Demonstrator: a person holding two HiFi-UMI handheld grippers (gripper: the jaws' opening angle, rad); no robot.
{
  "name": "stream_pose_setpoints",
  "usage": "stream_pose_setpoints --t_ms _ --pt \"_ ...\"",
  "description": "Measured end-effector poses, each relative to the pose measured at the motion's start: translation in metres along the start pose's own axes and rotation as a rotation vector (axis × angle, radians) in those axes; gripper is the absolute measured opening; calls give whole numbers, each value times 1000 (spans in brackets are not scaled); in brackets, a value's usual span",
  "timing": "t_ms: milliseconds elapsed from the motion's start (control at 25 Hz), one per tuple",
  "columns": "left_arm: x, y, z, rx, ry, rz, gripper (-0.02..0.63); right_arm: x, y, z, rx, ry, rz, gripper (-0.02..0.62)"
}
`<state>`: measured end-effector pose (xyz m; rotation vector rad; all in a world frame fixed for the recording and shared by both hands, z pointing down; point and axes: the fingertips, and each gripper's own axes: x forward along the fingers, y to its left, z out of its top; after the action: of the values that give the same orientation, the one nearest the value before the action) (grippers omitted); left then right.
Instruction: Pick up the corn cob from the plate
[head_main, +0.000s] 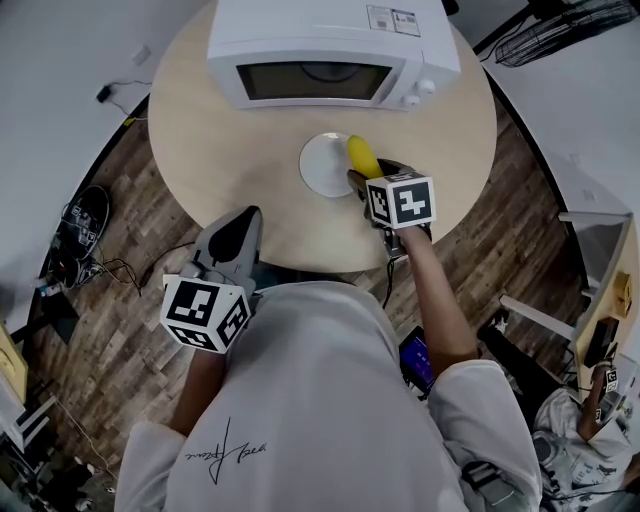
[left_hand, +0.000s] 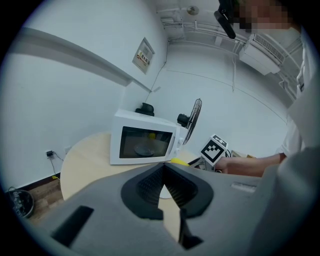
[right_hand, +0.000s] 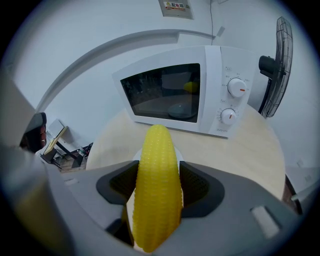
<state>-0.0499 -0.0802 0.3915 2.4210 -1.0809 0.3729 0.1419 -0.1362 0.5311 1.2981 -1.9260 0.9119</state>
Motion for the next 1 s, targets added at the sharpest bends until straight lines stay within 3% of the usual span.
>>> stream_pose_setpoints --t_ms 1000 --pt "-7 -5 -6 -5 -2 -7 -3 -44 5 -3 11 -87 12 267"
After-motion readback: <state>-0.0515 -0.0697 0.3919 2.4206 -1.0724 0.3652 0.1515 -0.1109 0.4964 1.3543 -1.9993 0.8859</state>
